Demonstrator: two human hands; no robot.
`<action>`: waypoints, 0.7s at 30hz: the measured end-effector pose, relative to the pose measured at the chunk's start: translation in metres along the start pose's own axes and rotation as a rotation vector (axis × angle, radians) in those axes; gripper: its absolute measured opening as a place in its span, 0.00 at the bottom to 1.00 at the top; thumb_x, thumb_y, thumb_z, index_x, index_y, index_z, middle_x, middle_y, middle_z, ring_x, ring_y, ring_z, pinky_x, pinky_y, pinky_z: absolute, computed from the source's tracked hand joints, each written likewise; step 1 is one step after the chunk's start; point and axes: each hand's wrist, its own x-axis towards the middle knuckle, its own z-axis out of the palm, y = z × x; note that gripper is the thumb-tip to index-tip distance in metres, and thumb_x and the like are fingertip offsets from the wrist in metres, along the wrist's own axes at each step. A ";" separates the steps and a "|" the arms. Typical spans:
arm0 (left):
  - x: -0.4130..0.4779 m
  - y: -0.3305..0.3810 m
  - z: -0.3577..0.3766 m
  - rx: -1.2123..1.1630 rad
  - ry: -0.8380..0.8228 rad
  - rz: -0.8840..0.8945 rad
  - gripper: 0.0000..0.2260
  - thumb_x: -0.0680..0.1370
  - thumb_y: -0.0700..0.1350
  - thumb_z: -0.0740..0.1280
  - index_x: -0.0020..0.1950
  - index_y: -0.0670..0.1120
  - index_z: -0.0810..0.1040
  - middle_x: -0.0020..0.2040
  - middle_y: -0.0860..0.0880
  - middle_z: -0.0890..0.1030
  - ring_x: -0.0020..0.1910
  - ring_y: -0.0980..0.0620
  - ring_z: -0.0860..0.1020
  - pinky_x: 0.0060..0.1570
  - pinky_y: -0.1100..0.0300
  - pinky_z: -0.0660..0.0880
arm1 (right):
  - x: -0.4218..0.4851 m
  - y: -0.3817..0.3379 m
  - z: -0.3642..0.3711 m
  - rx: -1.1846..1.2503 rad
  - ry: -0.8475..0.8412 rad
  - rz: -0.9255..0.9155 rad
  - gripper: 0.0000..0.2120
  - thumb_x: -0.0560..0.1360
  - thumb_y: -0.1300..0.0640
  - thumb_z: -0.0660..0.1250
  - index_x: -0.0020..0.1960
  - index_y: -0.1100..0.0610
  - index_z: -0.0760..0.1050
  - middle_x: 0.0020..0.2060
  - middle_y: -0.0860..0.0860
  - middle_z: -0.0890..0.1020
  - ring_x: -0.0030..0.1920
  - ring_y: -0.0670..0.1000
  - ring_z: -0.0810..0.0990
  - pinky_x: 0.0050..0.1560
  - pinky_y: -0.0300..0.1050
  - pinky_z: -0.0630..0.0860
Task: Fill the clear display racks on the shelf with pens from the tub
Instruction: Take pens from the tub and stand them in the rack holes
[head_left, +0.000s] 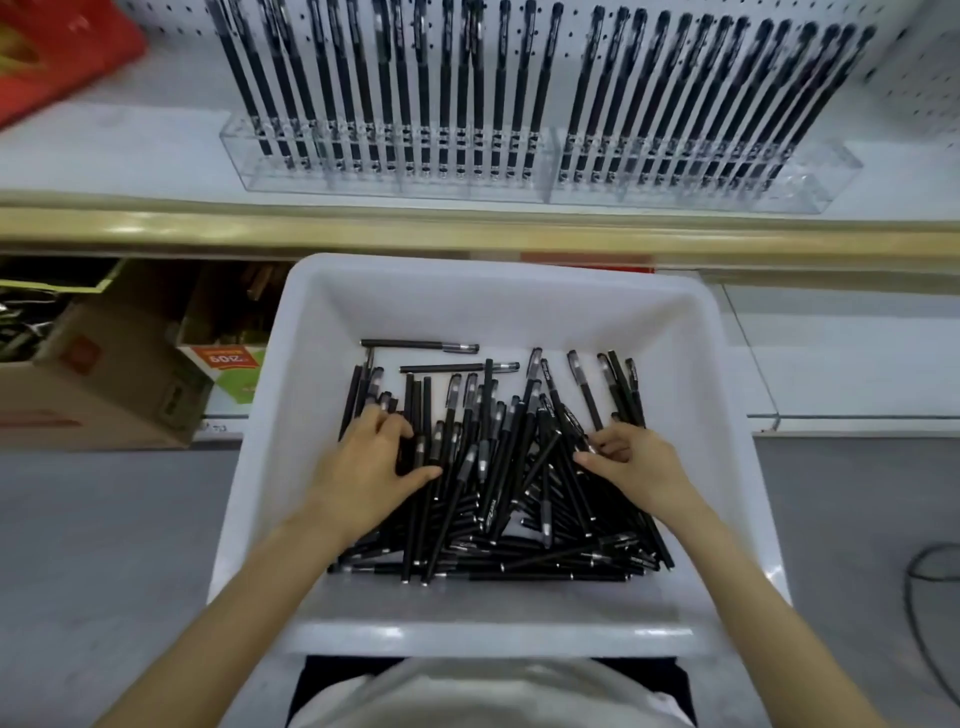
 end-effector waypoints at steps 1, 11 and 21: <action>0.000 0.000 0.001 -0.035 -0.008 -0.031 0.25 0.72 0.63 0.67 0.62 0.50 0.71 0.56 0.53 0.67 0.56 0.52 0.72 0.49 0.57 0.74 | 0.001 0.002 -0.001 0.009 0.009 0.006 0.09 0.70 0.53 0.75 0.45 0.52 0.77 0.38 0.46 0.79 0.39 0.43 0.77 0.41 0.29 0.73; 0.008 0.007 0.005 -0.092 -0.118 -0.157 0.14 0.69 0.61 0.72 0.41 0.53 0.74 0.51 0.53 0.67 0.61 0.51 0.67 0.56 0.57 0.71 | 0.011 0.011 -0.001 0.094 -0.069 0.075 0.10 0.69 0.51 0.76 0.44 0.55 0.80 0.41 0.50 0.81 0.44 0.44 0.78 0.42 0.35 0.70; 0.017 0.006 -0.008 -0.628 -0.144 -0.273 0.09 0.70 0.47 0.76 0.34 0.47 0.79 0.38 0.53 0.79 0.41 0.57 0.75 0.43 0.65 0.70 | 0.008 0.008 -0.010 0.250 -0.135 0.113 0.06 0.70 0.57 0.75 0.41 0.56 0.79 0.39 0.52 0.81 0.43 0.48 0.78 0.42 0.40 0.72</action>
